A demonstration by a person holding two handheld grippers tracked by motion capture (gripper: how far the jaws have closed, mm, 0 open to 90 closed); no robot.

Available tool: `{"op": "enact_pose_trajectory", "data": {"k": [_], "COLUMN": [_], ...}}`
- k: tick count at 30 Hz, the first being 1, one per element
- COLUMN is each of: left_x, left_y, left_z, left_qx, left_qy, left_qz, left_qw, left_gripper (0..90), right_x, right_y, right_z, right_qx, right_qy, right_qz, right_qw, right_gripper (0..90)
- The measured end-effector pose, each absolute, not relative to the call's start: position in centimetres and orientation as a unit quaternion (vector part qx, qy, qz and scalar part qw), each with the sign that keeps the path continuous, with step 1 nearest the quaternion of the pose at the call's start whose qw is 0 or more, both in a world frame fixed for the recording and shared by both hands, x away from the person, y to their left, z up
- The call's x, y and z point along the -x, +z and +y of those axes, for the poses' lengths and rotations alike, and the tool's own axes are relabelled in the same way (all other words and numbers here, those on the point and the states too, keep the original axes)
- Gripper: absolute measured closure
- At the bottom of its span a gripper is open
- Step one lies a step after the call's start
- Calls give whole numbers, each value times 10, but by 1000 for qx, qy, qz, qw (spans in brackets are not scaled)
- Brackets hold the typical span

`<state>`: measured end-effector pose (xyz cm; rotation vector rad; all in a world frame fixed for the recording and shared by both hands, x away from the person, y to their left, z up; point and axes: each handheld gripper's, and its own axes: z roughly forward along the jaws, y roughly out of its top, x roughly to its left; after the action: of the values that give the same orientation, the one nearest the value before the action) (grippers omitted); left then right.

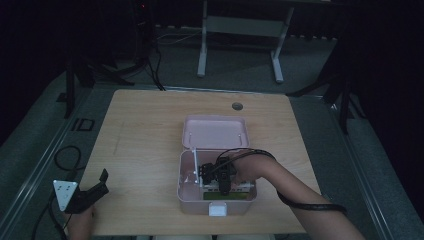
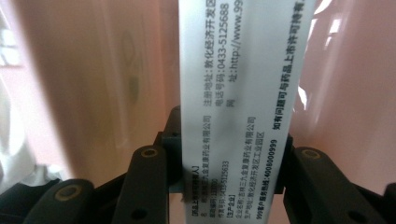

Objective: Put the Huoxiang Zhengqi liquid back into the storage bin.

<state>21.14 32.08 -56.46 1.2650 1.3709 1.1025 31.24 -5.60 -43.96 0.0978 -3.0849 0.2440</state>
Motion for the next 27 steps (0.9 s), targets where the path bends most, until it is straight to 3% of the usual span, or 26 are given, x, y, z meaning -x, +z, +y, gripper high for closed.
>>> {"op": "enact_pose_trajectory", "data": {"k": [18,27], "left_x": [-212,-211], "left_y": [-565,-565], "left_z": [321,321], "left_qx": [-517,-517], "left_qy": [449,450], "left_qz": [558,559], "left_qw": [468,467], "left_gripper": [30,30], "right_x": [-314,-315], "right_y": [-473,-460], "right_z": [-62,-62], "right_qx": [-34,-29], "right_qy": [82,73], "right_qz": [-995,-996], "right_qw": [39,42], "right_gripper": [618,510]}}
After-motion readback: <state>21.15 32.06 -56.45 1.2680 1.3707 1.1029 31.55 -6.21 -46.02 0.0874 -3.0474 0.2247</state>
